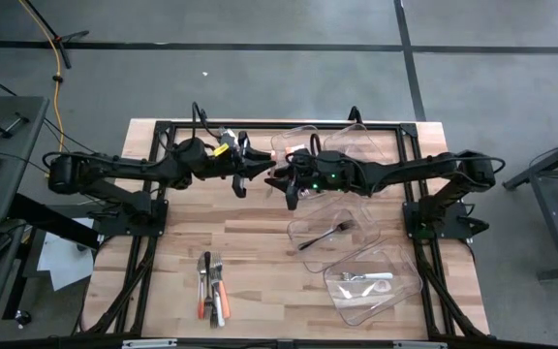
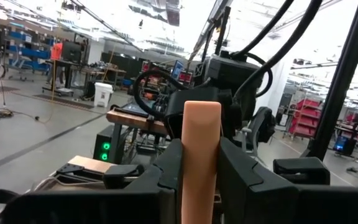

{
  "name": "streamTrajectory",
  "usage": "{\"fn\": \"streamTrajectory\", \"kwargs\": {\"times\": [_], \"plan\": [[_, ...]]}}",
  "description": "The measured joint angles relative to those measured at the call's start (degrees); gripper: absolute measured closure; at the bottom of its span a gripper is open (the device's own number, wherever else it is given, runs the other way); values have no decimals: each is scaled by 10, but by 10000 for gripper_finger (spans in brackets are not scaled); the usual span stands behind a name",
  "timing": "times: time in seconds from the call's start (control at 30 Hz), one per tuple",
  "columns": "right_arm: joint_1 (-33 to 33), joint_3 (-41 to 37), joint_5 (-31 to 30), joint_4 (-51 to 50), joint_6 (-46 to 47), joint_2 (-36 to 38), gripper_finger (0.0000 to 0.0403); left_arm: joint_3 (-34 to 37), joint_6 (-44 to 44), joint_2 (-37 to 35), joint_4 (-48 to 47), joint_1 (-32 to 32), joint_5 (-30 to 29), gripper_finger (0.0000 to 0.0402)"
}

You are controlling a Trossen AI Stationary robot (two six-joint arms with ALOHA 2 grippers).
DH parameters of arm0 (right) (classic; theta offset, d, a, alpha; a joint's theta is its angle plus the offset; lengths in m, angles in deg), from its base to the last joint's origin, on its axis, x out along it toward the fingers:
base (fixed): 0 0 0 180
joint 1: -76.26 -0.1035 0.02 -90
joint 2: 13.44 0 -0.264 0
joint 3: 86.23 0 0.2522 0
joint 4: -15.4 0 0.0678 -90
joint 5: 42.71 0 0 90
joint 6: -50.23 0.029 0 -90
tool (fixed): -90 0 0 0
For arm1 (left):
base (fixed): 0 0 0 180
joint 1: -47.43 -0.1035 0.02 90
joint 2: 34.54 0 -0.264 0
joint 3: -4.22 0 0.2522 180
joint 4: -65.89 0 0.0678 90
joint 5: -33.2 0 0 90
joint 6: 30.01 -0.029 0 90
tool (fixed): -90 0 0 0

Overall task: Sort silverware by color (type)
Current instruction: Put the light orange fork into the left transparent bin

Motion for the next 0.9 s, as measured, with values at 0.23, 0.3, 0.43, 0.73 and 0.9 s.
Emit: {"fn": "streamTrajectory", "kwargs": {"times": [0.23,0.3,0.43,0.73,0.9], "plan": [[0,0,8,-13,-9,0,376,1,5,0,-4,0,-1,324],[0,0,9,-14,-4,0,364,1,1,0,-4,0,-1,313],[0,0,11,-14,-3,0,372,1,-2,0,-5,0,-1,299],[0,0,13,-34,-18,3,381,1,18,-12,-18,-24,3,267],[2,-1,1,-81,-50,24,381,0,15,-49,-94,-38,8,245]]}}
